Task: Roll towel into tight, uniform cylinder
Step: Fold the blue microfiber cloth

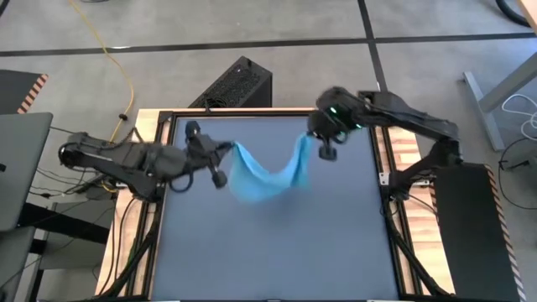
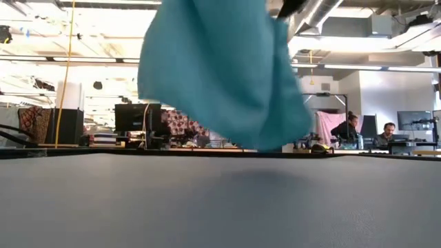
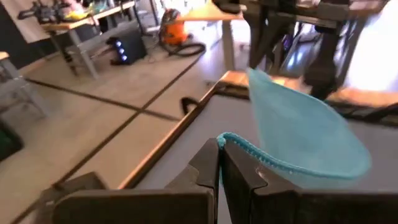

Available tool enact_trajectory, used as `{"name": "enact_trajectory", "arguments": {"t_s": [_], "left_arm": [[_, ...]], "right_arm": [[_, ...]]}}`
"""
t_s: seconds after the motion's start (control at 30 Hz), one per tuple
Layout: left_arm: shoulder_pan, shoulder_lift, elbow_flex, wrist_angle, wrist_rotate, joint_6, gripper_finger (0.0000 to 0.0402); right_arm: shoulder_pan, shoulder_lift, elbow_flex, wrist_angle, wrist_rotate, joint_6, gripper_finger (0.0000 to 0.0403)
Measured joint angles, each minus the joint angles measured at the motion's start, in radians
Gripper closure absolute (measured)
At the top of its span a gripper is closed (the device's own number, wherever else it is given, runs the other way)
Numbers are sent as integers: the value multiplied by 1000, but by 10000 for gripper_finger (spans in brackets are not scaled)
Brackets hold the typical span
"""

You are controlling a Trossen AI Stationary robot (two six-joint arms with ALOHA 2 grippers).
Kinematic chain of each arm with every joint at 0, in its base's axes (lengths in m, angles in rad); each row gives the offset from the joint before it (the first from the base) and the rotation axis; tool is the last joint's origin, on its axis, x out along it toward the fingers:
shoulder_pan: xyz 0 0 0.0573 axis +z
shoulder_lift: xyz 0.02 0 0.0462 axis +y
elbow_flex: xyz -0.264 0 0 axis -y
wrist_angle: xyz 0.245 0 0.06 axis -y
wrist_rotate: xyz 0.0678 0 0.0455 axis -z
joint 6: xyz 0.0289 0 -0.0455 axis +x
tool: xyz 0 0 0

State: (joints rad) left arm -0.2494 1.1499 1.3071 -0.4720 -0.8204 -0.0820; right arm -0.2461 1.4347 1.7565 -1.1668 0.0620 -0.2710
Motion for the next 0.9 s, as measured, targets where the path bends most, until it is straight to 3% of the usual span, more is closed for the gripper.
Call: {"name": "enact_trajectory", "arguments": {"t_s": [0.17,0.3,0.4,0.53,0.7,0.77,0.9], "left_arm": [[102,-82,0,-49,212,78,401],[98,-108,-20,-244,383,-80,401],[29,-94,-123,-286,451,-220,401],[-105,-34,-391,-19,484,-385,401],[-246,159,-714,655,475,-623,401],[-295,252,-769,807,453,-720,401],[-366,385,-778,913,451,-846,401]], "right_arm": [[-35,38,86,-41,-1,-59,390],[30,52,52,-169,-89,-18,390],[121,59,-94,-127,-109,59,390],[250,56,-409,54,-112,187,390],[354,60,-711,224,-338,365,390],[379,57,-765,239,-381,412,390],[406,57,-791,234,-437,465,390]]}}
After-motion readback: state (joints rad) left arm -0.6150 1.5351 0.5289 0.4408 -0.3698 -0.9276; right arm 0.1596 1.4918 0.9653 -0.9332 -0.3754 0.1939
